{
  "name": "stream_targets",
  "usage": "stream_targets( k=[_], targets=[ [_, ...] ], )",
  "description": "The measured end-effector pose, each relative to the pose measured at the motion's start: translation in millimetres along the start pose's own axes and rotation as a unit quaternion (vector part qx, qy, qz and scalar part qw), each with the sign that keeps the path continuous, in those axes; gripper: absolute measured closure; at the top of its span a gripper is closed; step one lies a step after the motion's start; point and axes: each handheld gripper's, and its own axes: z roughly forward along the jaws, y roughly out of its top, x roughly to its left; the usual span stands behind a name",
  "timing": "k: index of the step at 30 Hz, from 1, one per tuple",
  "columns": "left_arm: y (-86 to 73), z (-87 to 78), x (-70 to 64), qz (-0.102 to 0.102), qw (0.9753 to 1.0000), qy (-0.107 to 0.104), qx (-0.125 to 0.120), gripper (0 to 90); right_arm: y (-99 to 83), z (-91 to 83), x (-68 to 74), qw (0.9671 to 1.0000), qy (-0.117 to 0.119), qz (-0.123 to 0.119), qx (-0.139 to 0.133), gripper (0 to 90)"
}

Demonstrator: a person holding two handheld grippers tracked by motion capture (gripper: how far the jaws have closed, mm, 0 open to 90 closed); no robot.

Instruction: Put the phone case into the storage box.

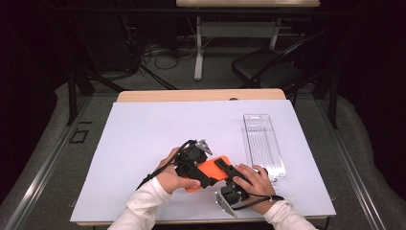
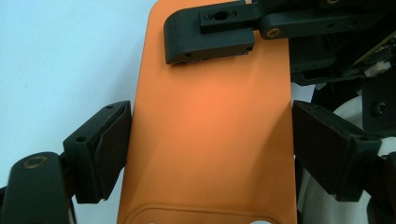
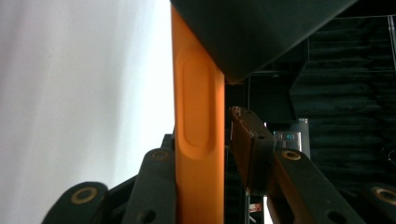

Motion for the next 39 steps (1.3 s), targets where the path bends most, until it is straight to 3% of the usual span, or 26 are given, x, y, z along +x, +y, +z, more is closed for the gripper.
stream_targets(
  k=[11,31,39],
  targets=[
    [-0.1,0.7,1.4,-0.003,1.0,-0.004,0.0,15.5,0.6,1.3,1.5,0.9999,-0.002,-0.015,0.001,76.8],
    [-2.4,2.1,7.1,-0.039,0.9986,-0.037,-0.007,15.1,-0.1,0.5,1.7,0.9988,-0.012,-0.046,-0.005,86.4],
    [-3.0,2.1,9.0,-0.042,0.9981,-0.043,-0.012,14.8,-0.7,-0.5,0.7,0.9992,-0.013,-0.037,-0.006,87.3]
  ],
)
